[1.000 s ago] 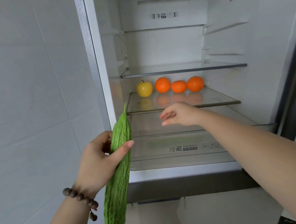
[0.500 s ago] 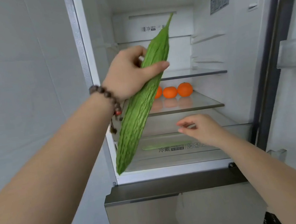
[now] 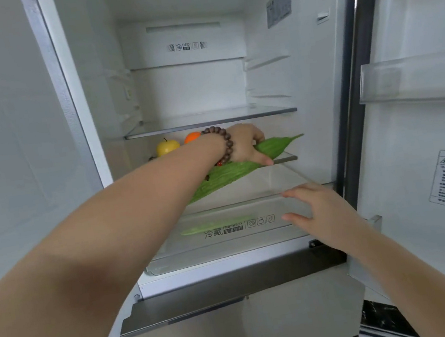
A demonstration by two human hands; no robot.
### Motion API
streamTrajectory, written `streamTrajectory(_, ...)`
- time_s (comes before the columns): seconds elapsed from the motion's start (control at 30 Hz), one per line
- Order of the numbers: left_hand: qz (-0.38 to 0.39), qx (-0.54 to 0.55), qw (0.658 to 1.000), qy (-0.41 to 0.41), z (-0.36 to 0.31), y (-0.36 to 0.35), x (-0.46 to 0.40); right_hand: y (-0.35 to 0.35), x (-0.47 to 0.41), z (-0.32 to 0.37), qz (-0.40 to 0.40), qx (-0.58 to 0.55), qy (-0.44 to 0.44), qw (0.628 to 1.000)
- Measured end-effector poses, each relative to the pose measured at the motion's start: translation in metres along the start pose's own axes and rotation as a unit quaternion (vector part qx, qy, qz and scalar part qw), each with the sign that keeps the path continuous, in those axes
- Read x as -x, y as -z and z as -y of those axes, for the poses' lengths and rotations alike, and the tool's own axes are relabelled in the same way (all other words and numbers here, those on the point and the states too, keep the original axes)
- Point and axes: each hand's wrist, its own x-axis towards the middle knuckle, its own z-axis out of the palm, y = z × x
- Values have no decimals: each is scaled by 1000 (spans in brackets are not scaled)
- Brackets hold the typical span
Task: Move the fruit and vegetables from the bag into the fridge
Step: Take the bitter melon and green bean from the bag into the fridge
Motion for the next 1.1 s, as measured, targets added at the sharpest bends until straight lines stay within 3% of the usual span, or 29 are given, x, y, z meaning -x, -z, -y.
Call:
streamTrajectory(0.23,125,-58,990,31,25,-51,-38,-1,27,-16,-5,13,-42,999)
streamTrajectory(0.37,189,-77,979,3,32,-87,-57,-2,32,-19,-5,21,-50,998)
streamTrajectory(0.57,235,-42,971,-8,44,-133,-73,-9,37,-17,-13,44,-62,997)
streamTrajectory(0.83,254,21,967,19,55,-133,-69,-19,38,-14,-13,52,-60,997)
streamTrajectory(1.1,133,8,990,56,54,-80,-28,-17,39,2,-1,49,-39,998)
